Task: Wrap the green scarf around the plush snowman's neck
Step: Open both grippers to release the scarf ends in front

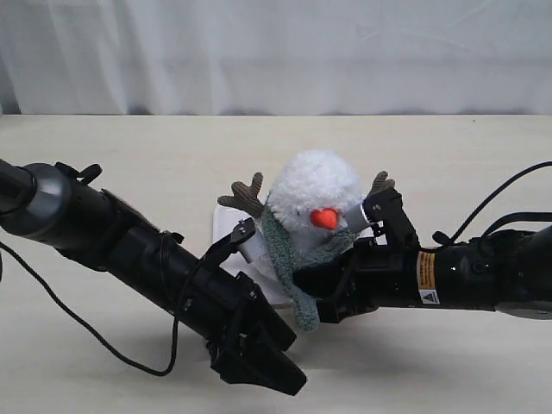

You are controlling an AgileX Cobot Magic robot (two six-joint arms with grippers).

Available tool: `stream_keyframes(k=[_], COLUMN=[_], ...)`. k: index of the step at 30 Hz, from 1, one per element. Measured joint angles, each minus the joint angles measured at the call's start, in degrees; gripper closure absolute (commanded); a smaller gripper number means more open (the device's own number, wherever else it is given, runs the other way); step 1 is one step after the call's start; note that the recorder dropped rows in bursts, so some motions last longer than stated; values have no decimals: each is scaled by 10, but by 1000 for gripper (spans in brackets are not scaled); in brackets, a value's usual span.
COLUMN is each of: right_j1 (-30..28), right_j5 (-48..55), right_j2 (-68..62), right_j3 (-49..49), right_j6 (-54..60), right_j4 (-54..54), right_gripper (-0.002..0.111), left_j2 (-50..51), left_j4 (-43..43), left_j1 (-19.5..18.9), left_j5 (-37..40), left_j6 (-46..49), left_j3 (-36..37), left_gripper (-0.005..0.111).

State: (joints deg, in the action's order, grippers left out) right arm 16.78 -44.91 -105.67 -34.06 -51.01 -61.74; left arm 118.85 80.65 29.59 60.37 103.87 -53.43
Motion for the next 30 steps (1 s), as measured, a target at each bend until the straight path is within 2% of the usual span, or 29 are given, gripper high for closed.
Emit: stream_keyframes(k=[3, 5, 6, 11, 13, 23, 30], right_j1=[0, 0, 0, 0, 0, 0, 0], right_j5=[0, 0, 0, 3, 4, 117, 207], right_j2=[0, 0, 0, 0, 0, 0, 37], right_j3=[0, 0, 0, 0, 0, 0, 0], right_j6=[2, 4, 6, 4, -9, -118, -263], right_j4=[0, -1, -2, -13, -27, -103, -232], right_gripper=[104, 98, 93, 48, 39, 38, 38], left_j2=[0, 0, 0, 0, 0, 0, 0], left_j4=[-15, -22, -28, -42, -42, -55, -69], left_j1=[0, 0, 0, 0, 0, 0, 0], left_j5=[0, 0, 0, 0, 0, 0, 0], left_j6=[-4, -5, -6, -17, -18, -19, -33], left_j3=[0, 0, 0, 0, 0, 0, 0], left_gripper=[33, 33, 33, 33, 33, 33, 33])
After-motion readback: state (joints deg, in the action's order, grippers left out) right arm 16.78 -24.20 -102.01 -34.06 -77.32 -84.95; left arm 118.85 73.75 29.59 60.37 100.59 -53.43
